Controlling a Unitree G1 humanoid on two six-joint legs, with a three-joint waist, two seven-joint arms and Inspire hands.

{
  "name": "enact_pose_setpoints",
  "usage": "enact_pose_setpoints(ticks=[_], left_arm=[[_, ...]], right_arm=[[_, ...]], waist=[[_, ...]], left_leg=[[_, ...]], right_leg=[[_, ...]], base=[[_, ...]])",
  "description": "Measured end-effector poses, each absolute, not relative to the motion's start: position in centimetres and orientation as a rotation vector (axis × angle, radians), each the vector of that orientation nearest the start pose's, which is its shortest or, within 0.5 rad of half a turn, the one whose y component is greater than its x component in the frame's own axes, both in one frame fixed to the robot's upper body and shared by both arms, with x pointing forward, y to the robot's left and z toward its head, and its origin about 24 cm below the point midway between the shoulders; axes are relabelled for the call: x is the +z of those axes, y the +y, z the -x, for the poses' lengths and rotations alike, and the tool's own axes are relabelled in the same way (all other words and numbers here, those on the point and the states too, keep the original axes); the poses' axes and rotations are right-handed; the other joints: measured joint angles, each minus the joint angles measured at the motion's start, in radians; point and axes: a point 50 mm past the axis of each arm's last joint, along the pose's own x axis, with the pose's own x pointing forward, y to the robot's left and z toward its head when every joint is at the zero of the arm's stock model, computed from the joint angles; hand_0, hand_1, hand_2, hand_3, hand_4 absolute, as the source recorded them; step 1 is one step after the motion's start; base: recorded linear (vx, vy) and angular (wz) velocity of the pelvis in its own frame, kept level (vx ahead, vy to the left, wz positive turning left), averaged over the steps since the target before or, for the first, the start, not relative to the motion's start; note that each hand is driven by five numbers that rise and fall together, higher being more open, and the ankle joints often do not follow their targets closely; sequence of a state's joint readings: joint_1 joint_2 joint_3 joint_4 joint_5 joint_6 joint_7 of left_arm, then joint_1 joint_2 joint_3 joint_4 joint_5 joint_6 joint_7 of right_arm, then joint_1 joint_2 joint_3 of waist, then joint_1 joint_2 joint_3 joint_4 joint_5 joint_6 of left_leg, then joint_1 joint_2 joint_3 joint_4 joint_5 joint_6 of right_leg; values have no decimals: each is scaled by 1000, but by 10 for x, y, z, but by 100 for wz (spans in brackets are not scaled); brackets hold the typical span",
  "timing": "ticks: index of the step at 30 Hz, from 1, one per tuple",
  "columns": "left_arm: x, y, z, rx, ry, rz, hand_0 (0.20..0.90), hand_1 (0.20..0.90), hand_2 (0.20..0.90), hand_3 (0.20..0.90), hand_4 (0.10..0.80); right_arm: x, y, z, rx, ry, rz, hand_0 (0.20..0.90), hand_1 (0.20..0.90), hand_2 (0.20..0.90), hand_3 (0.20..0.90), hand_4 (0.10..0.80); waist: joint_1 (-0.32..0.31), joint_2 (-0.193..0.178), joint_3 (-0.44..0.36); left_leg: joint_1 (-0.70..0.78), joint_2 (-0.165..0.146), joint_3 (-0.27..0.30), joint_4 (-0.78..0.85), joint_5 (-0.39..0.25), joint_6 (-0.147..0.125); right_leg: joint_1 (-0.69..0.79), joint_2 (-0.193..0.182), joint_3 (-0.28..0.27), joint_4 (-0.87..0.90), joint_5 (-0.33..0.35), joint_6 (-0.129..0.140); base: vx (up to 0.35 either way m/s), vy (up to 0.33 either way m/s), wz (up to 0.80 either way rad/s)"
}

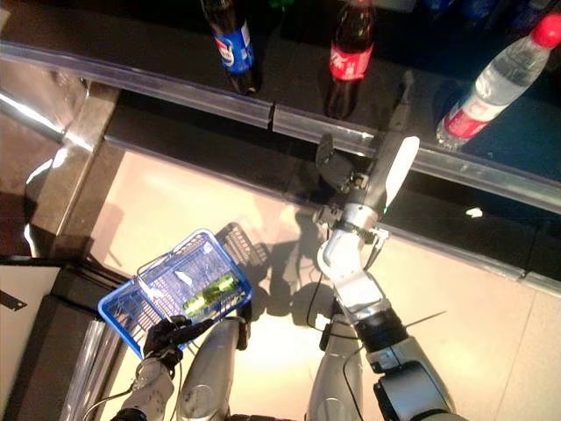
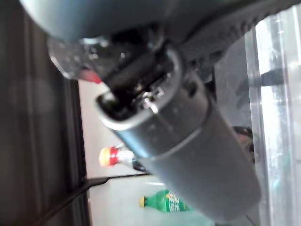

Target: Pick up the drink and place into the basket.

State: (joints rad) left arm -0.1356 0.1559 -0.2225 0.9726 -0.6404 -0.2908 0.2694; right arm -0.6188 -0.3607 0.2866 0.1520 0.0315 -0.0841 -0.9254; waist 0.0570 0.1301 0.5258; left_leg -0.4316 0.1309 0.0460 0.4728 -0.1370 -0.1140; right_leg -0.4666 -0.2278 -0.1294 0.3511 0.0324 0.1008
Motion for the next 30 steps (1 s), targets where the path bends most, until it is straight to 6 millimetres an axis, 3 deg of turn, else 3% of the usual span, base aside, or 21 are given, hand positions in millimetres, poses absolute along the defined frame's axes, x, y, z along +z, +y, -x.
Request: enact_pose_setpoints(ticks=[7,30], left_arm=[[-98,187,-220,402,565,227,300,300,300,200,100],[-84,187,-237,358,509,226,300,300,300,200,100]], right_arm=[[227,-158,-339,-626,-703,134,900,900,900,900,800],[260,-181,-363,-724,-610,-15,900,900,900,900,800]], waist=[[32,-1,4],[61,-7,7]], left_leg=[[-44,-2,-4,-6,6,-2],[-129,-24,-31,1,14,2]], right_leg=[[-50,1,-1,9,1,0],[-125,-14,-4,29,-1,3]], base=[[0,0,0],[4,2,2]])
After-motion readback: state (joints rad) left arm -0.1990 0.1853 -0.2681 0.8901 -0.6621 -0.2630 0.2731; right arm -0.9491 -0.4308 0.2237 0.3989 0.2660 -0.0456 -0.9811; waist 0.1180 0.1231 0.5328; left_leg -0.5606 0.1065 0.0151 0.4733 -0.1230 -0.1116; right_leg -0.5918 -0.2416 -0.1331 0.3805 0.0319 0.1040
